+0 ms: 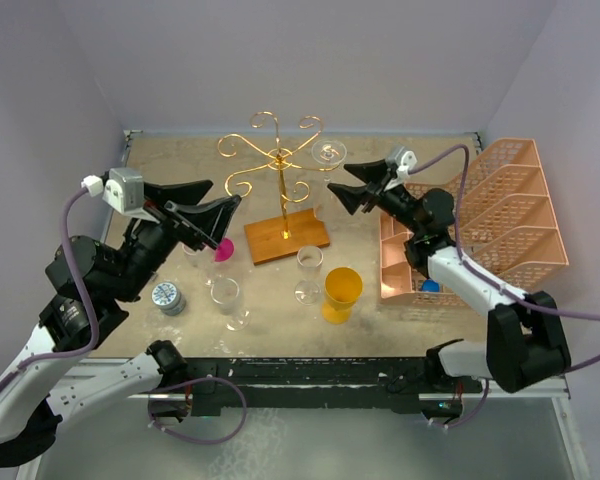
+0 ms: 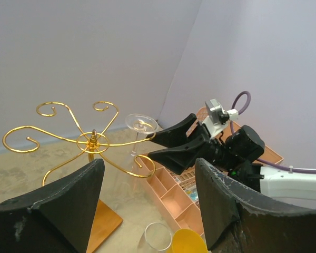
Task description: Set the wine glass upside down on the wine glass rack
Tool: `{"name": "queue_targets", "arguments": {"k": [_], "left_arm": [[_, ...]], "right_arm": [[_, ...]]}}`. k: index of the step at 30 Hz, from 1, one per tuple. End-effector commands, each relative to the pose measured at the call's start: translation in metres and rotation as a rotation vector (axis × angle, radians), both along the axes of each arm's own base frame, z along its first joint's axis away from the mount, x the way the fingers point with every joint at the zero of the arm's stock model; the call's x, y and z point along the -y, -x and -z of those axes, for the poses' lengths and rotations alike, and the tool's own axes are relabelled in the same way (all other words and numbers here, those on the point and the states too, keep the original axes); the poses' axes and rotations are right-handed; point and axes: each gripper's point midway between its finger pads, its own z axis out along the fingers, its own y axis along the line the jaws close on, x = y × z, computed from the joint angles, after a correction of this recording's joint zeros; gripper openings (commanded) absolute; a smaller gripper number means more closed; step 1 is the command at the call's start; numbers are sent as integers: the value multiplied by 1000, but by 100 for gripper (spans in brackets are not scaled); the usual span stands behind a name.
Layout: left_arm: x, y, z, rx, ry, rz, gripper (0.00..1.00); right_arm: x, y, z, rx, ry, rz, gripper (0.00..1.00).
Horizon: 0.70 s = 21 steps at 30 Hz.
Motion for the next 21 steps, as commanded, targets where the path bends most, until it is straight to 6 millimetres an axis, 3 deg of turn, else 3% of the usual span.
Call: {"name": "queue_targets", "arguments": {"k": [1,8,15,21], "left_arm": [[-2,1,0,17,-10,-7,67],[-2,-6,26,-32,-13,-36,67],[9,-17,71,-124,-1,-38,67],[-6,-30,97,-203,1,-153,67]], "right_arm": [[20,12,-20,-19,-82,96,63],[49,39,-37,-222,-240,207,57],[54,64,-27,-384,-161,217,58],[49,83,-28,-456,-153,237,61]]}}
